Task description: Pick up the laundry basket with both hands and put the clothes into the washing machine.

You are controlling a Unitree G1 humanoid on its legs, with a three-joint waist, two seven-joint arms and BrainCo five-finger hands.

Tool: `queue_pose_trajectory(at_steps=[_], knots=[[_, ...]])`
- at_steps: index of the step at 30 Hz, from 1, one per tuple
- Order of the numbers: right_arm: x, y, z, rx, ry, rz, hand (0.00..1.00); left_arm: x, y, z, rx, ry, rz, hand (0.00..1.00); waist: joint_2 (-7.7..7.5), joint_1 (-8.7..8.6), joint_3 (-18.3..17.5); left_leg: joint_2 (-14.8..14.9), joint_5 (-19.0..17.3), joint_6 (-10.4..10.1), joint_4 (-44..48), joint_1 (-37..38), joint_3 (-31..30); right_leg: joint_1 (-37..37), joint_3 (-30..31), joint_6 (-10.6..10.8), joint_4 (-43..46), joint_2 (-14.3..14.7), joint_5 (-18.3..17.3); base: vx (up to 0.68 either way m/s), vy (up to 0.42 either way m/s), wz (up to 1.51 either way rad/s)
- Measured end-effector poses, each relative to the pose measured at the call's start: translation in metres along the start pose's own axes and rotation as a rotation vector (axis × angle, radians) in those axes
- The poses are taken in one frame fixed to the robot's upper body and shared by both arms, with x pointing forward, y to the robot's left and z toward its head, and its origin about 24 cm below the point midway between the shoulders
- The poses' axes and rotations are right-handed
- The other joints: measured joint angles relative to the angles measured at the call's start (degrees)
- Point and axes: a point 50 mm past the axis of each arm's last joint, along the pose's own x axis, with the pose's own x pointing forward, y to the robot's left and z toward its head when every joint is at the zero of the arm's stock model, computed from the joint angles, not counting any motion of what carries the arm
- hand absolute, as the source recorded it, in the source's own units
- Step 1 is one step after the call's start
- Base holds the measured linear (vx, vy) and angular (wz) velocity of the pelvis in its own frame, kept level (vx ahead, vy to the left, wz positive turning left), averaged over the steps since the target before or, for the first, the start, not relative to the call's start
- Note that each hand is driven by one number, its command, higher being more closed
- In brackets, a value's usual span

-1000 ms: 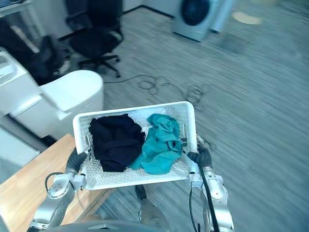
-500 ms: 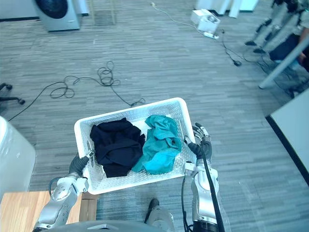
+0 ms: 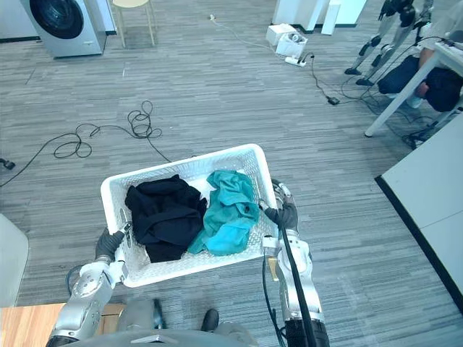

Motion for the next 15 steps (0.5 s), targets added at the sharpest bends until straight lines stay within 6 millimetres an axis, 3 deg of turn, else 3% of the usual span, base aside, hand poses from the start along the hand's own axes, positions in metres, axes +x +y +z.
queue_pose_trajectory(at_steps=[1,4,6,7,8,9,10,11,12,13,15], knots=[[0.005,0.003,0.006,0.005,-0.023,-0.007,1.00,0.000,0.000,0.004,-0.017,-0.016,0.006,1.00,-0.18,0.45,0.12,-1.70,3.35,-0.80,-6.60,-2.03,-1.11,0.09,0.49,0.86,1.04,-0.83,-1.71,0.32,0.044,-0.08],[0.015,0.006,0.012,0.013,-0.046,-0.016,1.00,0.000,0.000,0.007,-0.067,-0.023,0.018,1.00,-0.12,0.90,0.08,-2.80,8.56,-1.37,-15.55,-2.40,-1.47,1.23,1.72,3.48,2.98,-2.12,-4.82,0.37,0.076,-0.15],[0.019,0.007,0.011,0.022,-0.037,-0.012,1.00,-0.001,-0.002,0.014,-0.076,-0.048,0.026,1.00,-0.21,1.80,-0.19,-2.85,12.93,-0.29,-17.32,-2.37,-1.45,2.60,2.82,6.18,6.68,-3.24,-8.43,0.62,0.178,-0.32],[0.018,0.009,0.005,0.022,-0.013,-0.009,1.00,-0.001,0.000,0.014,-0.074,-0.051,0.032,1.00,-1.97,2.68,-1.26,-3.58,16.98,2.38,-14.49,-1.36,-0.53,2.38,4.36,9.05,11.34,-5.61,-12.11,0.66,0.200,-0.37],[0.018,0.010,0.003,0.020,-0.004,-0.004,1.00,-0.002,0.001,0.013,-0.073,-0.048,0.036,1.00,-2.41,2.66,-1.59,-3.88,17.11,3.39,-12.08,-1.48,0.17,1.49,5.23,10.38,15.29,-6.90,-13.50,0.68,0.228,-0.22],[0.017,0.010,-0.003,0.017,0.022,-0.006,1.00,-0.003,0.001,0.011,-0.068,-0.040,0.037,1.00,-3.22,2.07,-1.69,-5.14,12.21,4.17,-7.12,-1.07,0.79,-1.24,6.91,12.15,26.31,-10.14,-14.47,0.67,0.246,-0.02],[0.015,0.011,-0.010,0.017,0.050,-0.005,1.00,-0.004,0.003,0.010,-0.050,-0.034,0.039,1.00,-4.29,1.61,-1.51,-6.66,7.92,4.85,-4.67,1.39,1.62,-5.45,8.05,15.51,40.19,-13.37,-11.83,0.67,0.258,0.04],[0.015,0.013,-0.014,0.019,0.068,-0.005,1.00,-0.004,0.005,0.009,-0.037,-0.029,0.042,1.00,-4.85,1.29,-1.43,-7.65,6.29,5.28,-4.31,3.15,1.71,-7.66,8.60,16.04,46.99,-15.35,-9.24,0.67,0.216,0.12],[0.011,0.015,-0.026,0.026,0.121,-0.007,1.00,-0.004,0.009,0.006,0.003,-0.011,0.051,1.00,-5.00,0.14,-1.39,-8.94,3.01,5.99,-4.58,8.68,1.22,-11.01,8.92,14.59,60.00,-17.29,-7.89,0.64,0.154,0.15],[0.008,0.017,-0.030,0.031,0.138,-0.005,1.00,-0.004,0.011,0.006,0.021,-0.009,0.053,1.00,-4.81,0.06,-1.32,-8.98,2.17,5.98,-5.46,11.27,1.00,-12.03,8.69,13.43,63.10,-17.36,-8.07,0.75,0.142,0.18],[-0.005,0.017,-0.039,0.042,0.172,-0.010,1.00,-0.001,0.013,0.011,0.063,-0.029,0.049,1.00,-3.62,-0.90,-1.00,-8.79,-0.01,5.61,-12.39,21.25,-2.05,-16.99,5.40,7.21,63.53,-14.79,-10.52,0.64,0.072,0.29]])
